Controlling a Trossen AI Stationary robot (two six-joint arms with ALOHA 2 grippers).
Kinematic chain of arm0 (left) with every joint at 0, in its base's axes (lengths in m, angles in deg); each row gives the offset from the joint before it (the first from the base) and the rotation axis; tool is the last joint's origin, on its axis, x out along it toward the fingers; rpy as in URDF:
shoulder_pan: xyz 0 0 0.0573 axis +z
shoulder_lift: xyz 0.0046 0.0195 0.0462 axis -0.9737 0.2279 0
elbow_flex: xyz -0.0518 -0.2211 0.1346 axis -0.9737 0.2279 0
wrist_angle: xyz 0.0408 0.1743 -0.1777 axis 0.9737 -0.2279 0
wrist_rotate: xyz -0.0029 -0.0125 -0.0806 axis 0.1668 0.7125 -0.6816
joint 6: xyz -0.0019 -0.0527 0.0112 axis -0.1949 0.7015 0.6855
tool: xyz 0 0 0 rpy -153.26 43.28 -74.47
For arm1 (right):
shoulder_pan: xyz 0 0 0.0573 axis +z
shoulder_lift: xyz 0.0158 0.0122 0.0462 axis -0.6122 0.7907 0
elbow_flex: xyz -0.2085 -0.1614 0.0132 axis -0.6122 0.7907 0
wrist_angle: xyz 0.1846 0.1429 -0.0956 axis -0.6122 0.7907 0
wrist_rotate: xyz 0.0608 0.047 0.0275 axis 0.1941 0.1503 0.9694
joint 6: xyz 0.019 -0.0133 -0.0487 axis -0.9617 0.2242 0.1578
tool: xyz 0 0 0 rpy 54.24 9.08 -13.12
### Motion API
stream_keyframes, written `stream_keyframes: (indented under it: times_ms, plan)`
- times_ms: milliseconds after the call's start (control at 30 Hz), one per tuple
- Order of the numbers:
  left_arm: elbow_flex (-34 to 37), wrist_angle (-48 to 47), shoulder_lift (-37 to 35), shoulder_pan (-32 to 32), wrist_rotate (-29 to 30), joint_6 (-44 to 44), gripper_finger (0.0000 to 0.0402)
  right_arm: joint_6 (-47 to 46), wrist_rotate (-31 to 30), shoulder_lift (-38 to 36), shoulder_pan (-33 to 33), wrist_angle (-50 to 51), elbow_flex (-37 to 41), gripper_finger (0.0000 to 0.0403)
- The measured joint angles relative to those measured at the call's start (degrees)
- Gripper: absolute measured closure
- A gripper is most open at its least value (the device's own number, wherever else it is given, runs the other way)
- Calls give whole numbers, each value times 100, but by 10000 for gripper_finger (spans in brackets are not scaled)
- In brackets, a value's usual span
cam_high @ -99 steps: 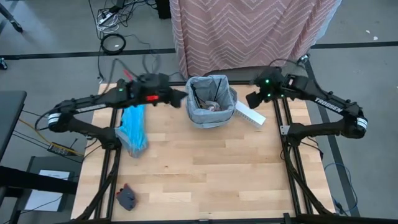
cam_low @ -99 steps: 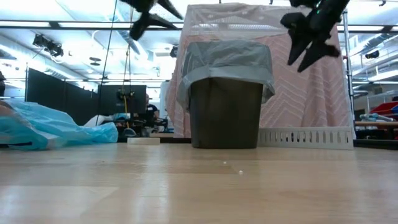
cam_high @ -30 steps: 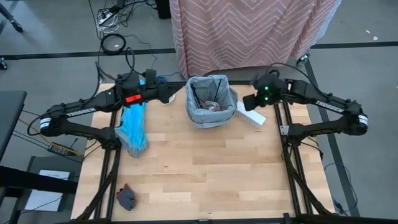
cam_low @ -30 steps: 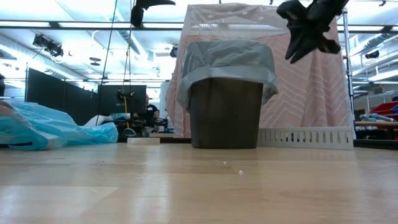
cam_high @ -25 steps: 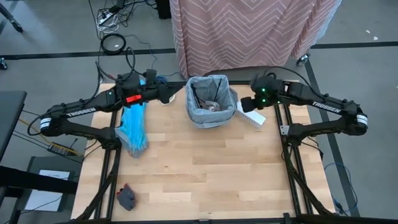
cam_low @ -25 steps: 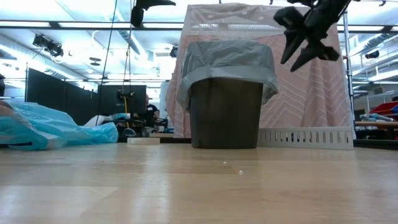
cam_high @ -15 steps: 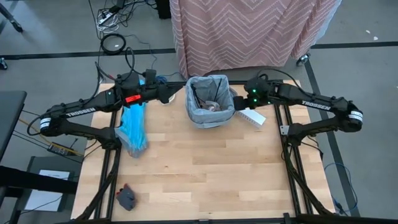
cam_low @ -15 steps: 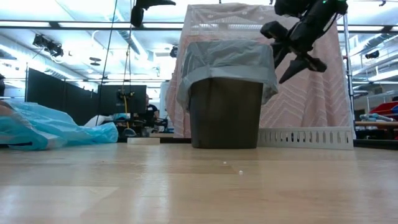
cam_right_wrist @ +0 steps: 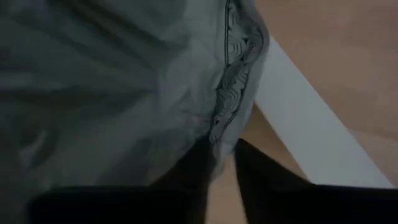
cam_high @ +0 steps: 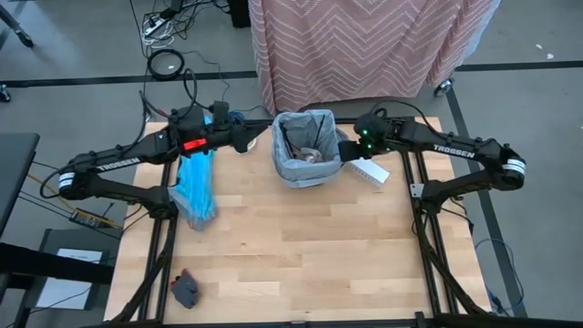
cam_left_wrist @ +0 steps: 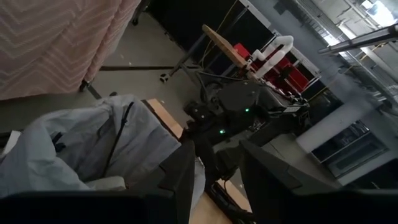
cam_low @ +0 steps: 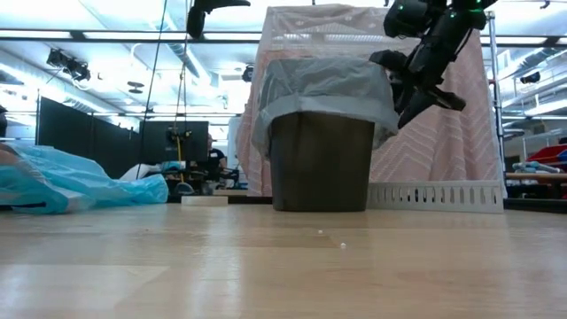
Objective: Place trash/remove bag and relplace
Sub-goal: Remove the trash bag from the trash bin
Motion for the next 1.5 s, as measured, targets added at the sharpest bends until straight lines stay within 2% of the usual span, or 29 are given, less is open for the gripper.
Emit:
stream_keyframes:
  times_ms: [100,333,533,700,833,1133,1400,1500]
  plan:
    - [0,-4,0,0,2,-53,270,121,66,74,-79,-47,-2,391]
    - [0,-38,-2,1,5,-205,270,203,165,144,-3,-63,-197,402]
    - [0,-69,78,4,0,-199,270,271,-192,-110,250,-59,-1050,403]
    - [0,328,213,3,-25,-168,270,411,-325,-103,277,4,-1668,403]
    - [-2,997,568,-4,-261,-70,270,414,-327,-87,297,-49,-1804,403]
    - [-2,2714,1844,-46,-1148,456,270,399,-281,-87,364,-350,-1812,403]
    - [-147,2934,2480,-11,-1250,590,271,405,-154,-87,370,-1050,-1810,403]
    - [-284,3033,2660,4,-1091,580,271,404,-47,-87,370,-1343,-1810,403]
